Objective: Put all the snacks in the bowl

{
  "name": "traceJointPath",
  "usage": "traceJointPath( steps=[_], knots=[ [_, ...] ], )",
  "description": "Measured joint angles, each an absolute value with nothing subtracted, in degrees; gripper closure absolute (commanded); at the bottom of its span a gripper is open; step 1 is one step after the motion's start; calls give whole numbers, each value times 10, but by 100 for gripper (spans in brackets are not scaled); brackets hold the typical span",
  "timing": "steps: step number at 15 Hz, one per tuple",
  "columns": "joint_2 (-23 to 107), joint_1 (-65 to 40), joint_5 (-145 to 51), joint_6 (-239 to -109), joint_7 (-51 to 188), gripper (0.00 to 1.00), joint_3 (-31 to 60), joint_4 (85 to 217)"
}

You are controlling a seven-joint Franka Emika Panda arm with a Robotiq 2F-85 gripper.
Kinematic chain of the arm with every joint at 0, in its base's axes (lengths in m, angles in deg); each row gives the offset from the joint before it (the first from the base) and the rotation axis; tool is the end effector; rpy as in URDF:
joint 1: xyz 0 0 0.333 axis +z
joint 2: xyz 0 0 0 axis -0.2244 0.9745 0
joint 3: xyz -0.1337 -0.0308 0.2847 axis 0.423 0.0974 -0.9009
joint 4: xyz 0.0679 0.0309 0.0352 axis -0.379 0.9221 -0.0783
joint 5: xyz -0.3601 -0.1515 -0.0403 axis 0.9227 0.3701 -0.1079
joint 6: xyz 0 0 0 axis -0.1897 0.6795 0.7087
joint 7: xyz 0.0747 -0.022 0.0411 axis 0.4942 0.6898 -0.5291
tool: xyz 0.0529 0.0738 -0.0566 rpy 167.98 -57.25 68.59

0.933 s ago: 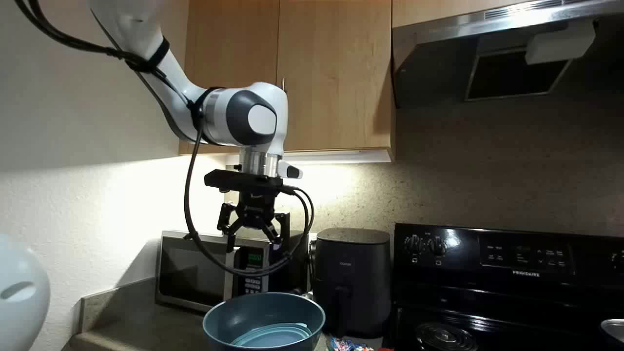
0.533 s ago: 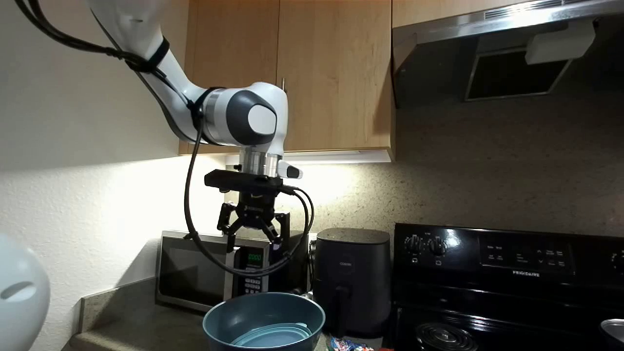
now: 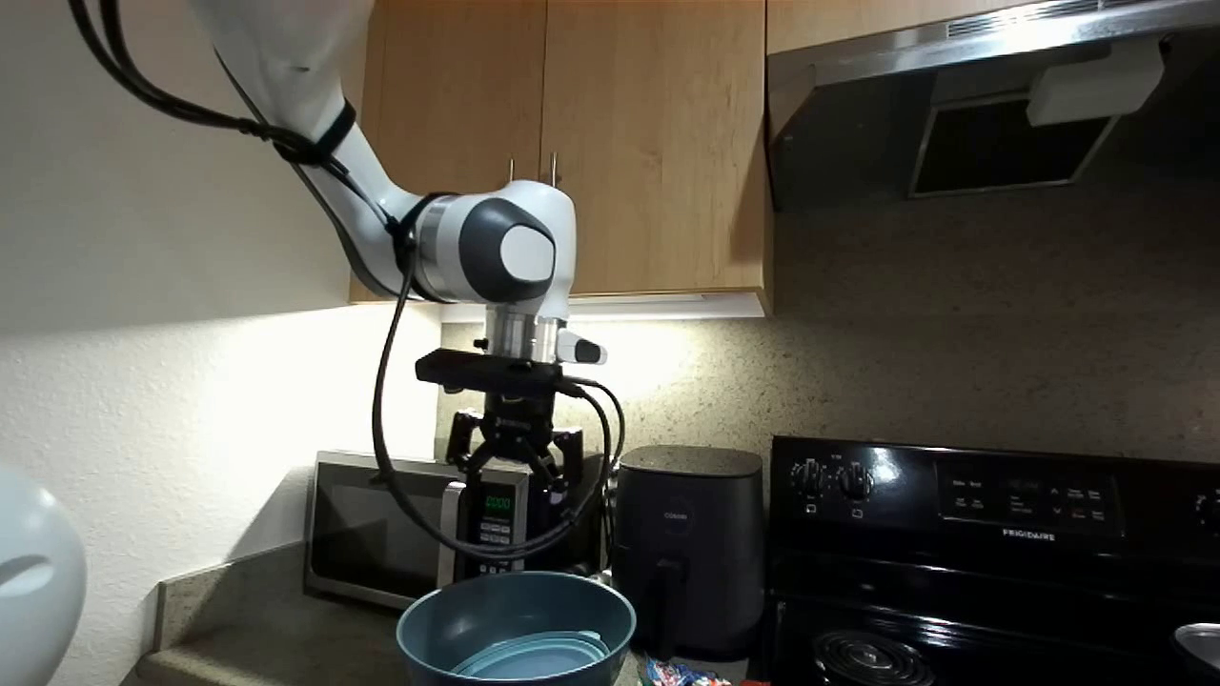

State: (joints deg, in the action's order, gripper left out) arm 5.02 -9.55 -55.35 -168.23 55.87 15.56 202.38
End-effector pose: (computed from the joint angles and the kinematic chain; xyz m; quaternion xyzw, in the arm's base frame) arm 0.4292 -0.0107 0.4172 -0.9970 -0.0326 -0.0486 0.0498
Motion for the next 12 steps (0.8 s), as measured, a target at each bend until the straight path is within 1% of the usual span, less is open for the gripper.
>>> traceJointPath(
  steps=[6, 9, 12],
  knots=[
    [156, -176, -417, -1835, 735, 0, 138, 2021],
    [183, -201, -344, -1843, 820, 0, 135, 2012],
    [185, -203, -337, -1843, 832, 0, 132, 2009]
  ],
)
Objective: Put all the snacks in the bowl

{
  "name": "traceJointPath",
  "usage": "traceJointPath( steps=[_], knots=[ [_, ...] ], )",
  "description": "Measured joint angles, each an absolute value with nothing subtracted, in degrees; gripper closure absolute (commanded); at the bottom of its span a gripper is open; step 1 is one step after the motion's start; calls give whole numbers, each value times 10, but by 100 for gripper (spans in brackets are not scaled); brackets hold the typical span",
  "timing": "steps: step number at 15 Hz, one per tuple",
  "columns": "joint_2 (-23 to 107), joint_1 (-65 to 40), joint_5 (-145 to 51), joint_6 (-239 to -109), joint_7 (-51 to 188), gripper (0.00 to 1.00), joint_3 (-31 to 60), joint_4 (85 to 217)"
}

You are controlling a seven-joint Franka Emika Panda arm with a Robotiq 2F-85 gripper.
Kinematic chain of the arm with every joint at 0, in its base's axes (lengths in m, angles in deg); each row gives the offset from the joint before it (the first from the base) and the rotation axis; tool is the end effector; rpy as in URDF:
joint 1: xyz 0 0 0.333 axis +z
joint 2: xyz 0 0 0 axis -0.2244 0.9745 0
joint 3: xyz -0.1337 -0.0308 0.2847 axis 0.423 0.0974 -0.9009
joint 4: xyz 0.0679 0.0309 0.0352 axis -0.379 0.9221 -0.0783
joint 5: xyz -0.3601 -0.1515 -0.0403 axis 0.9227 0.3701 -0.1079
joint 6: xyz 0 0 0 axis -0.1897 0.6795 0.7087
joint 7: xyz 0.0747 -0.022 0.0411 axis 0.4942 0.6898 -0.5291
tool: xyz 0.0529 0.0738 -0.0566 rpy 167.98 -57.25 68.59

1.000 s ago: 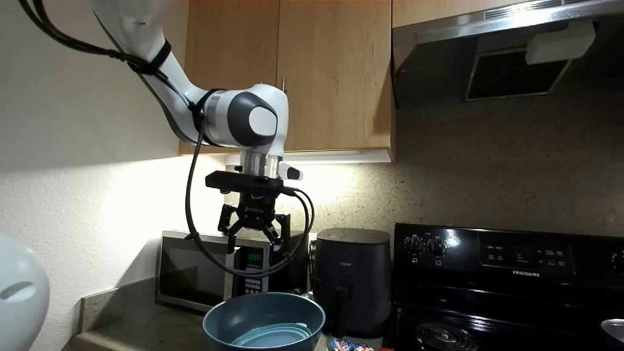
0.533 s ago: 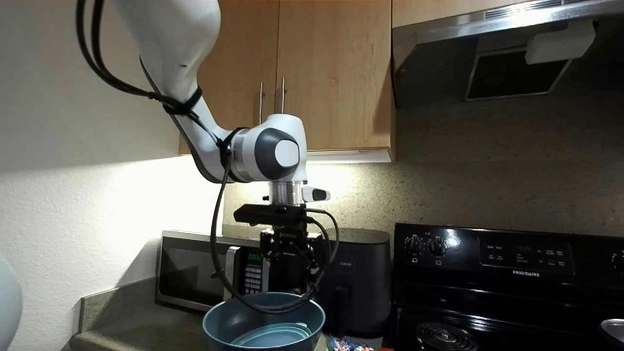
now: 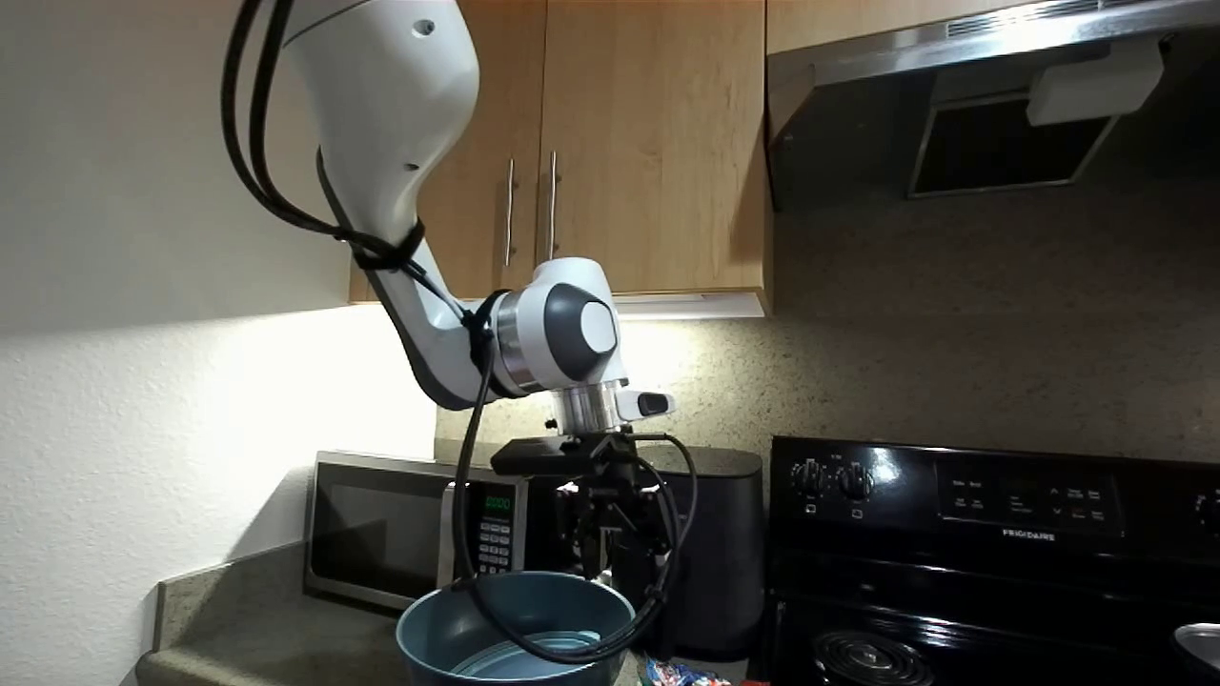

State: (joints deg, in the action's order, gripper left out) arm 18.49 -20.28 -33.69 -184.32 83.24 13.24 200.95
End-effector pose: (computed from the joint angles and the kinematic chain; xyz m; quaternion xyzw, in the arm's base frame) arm 0.4676 -0.0811 0.3503 0.9825 -0.1434 0.0866 0.0818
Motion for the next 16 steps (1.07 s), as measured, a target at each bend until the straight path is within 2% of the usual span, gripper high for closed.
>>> traceJointPath(
  steps=[5, 9, 16],
  knots=[
    [199, -193, -422, -1818, 754, 0, 139, 2002],
    [270, -190, -493, -1774, 706, 0, 155, 1941],
    [361, -187, -426, -1848, 772, 0, 178, 1874]
  ],
)
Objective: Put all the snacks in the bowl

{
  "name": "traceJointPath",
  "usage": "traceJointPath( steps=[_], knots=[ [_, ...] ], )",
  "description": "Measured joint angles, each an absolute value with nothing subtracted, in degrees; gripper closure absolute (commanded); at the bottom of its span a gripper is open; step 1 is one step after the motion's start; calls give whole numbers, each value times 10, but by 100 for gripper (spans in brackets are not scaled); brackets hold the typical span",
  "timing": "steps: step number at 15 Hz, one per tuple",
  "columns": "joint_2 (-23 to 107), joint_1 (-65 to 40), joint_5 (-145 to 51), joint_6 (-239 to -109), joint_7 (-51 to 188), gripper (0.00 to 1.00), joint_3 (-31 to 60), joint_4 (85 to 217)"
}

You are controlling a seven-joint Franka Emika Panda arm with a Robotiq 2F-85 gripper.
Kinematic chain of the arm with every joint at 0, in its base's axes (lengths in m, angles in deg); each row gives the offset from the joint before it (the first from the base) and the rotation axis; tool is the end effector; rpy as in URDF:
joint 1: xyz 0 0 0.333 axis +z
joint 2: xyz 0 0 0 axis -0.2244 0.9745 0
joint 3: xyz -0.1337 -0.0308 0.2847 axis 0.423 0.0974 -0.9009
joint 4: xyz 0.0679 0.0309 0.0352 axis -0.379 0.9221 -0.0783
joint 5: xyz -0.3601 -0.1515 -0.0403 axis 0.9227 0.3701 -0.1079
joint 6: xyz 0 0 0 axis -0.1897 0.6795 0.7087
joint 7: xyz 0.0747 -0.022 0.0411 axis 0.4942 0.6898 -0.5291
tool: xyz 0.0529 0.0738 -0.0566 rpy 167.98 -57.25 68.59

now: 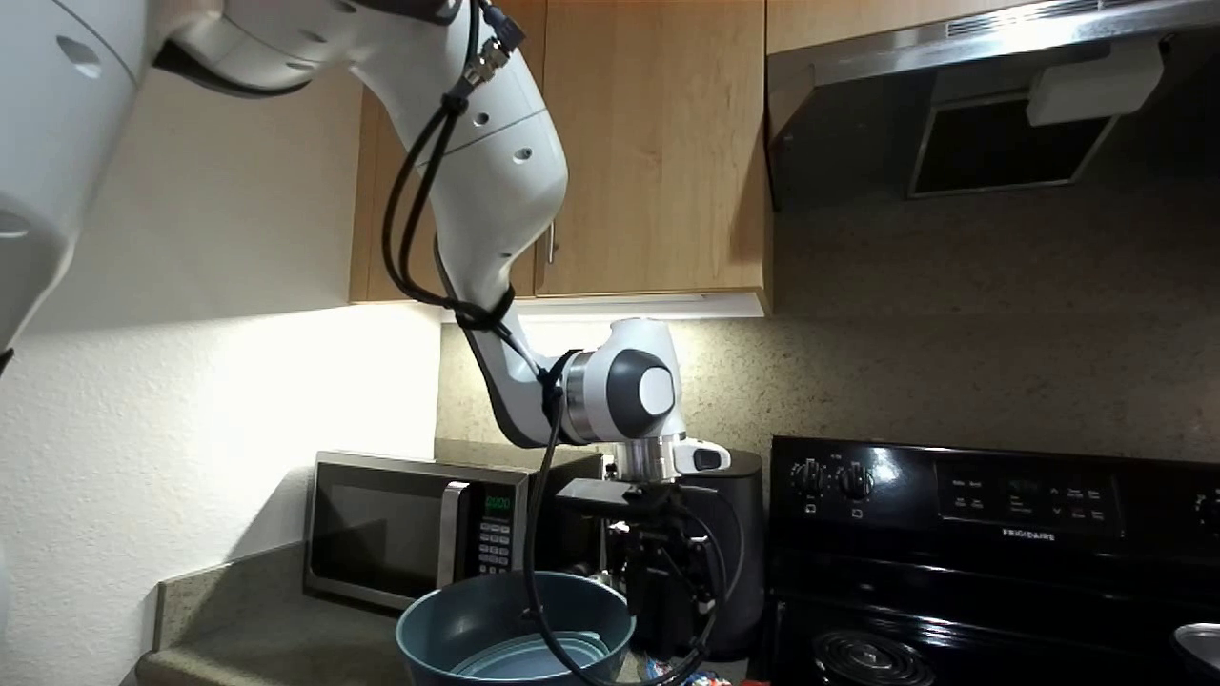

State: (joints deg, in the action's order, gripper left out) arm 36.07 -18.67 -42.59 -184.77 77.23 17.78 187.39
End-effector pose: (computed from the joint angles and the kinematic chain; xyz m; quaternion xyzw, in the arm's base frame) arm 0.5350 -0.1229 0.2947 0.9823 -0.1734 0.0495 0.0512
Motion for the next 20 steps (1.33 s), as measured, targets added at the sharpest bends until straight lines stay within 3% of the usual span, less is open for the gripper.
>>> traceJointPath(
  steps=[7, 9, 14, 20],
  knots=[
    [386, -190, -452, -1843, 765, 0, 180, 1864],
    [410, -191, -453, -1844, 765, 7, 184, 1849],
    [462, -192, -453, -1844, 765, 50, 191, 1802],
    [504, -198, -456, -1839, 765, 89, 199, 1769]
  ],
)
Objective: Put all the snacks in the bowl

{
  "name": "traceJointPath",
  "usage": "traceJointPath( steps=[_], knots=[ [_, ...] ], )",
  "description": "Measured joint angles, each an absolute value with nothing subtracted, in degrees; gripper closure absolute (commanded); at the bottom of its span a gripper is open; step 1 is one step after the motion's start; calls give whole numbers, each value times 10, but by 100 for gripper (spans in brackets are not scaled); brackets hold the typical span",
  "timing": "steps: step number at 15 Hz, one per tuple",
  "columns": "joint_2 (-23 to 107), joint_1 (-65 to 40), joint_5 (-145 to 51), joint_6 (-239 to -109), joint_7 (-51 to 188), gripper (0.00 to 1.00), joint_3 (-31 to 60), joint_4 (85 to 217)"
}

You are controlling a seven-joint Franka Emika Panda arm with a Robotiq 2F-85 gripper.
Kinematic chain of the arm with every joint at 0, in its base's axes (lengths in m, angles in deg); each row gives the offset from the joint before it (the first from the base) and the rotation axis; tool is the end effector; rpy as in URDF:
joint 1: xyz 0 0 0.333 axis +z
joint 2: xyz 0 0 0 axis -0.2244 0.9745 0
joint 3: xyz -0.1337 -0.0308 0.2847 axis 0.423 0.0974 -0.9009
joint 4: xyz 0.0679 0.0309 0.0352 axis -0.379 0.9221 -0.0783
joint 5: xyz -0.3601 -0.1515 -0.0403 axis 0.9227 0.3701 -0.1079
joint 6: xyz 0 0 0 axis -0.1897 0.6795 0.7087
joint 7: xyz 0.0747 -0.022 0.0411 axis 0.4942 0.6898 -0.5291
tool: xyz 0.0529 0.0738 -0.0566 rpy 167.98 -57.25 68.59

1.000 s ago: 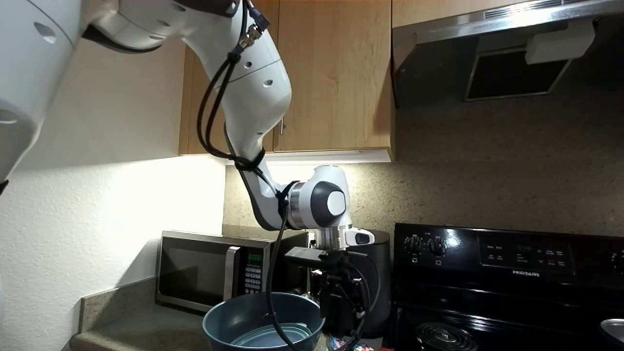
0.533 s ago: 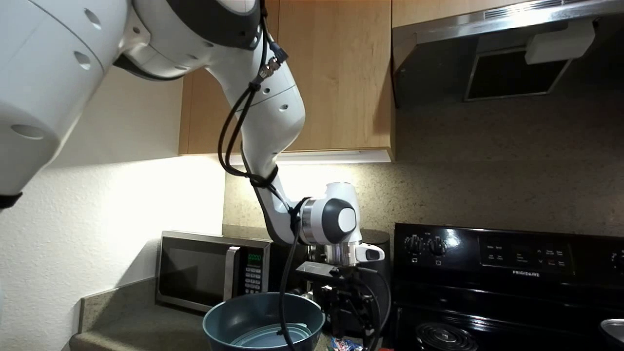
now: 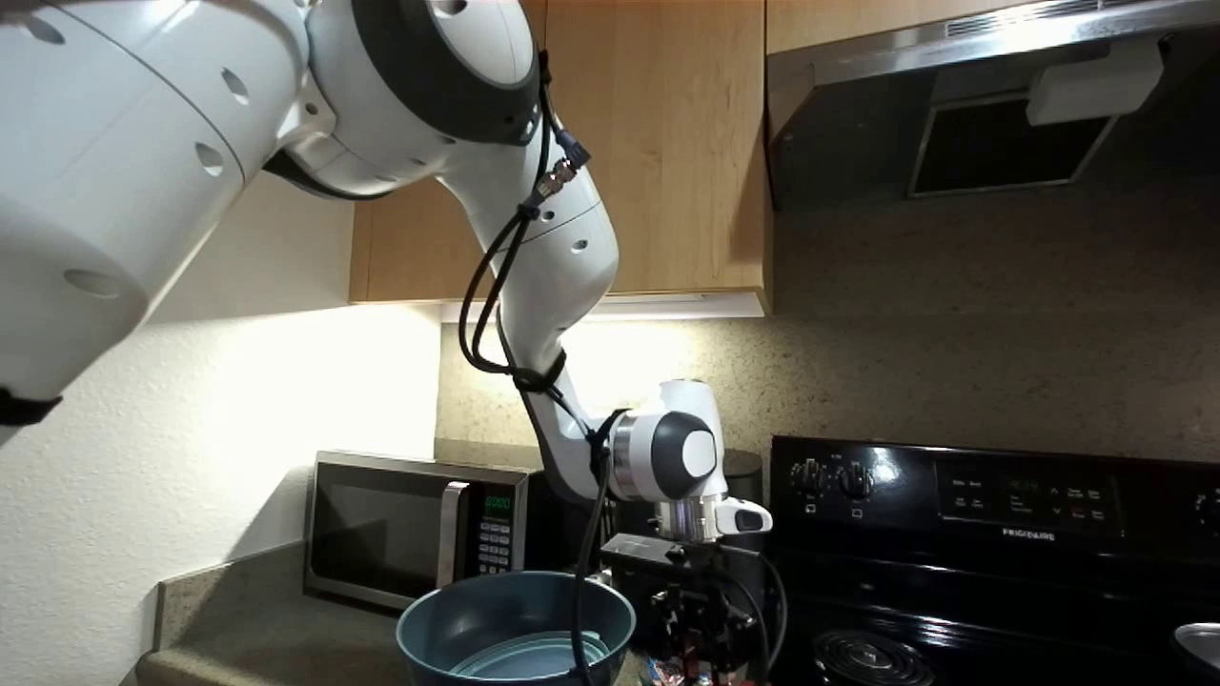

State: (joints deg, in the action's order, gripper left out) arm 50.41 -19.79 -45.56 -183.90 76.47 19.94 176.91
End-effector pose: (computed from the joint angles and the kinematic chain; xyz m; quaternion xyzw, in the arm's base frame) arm 0.5700 -0.1654 0.2256 0.9763 -0.2085 0.0081 0.0579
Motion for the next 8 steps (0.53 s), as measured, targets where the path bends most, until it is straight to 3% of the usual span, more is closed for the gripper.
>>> traceJointPath(
  steps=[5, 8],
  knots=[
    [518, -202, -475, -1818, 765, 96, 200, 1752],
    [519, -202, -476, -1813, 765, 91, 200, 1745]
  ],
)
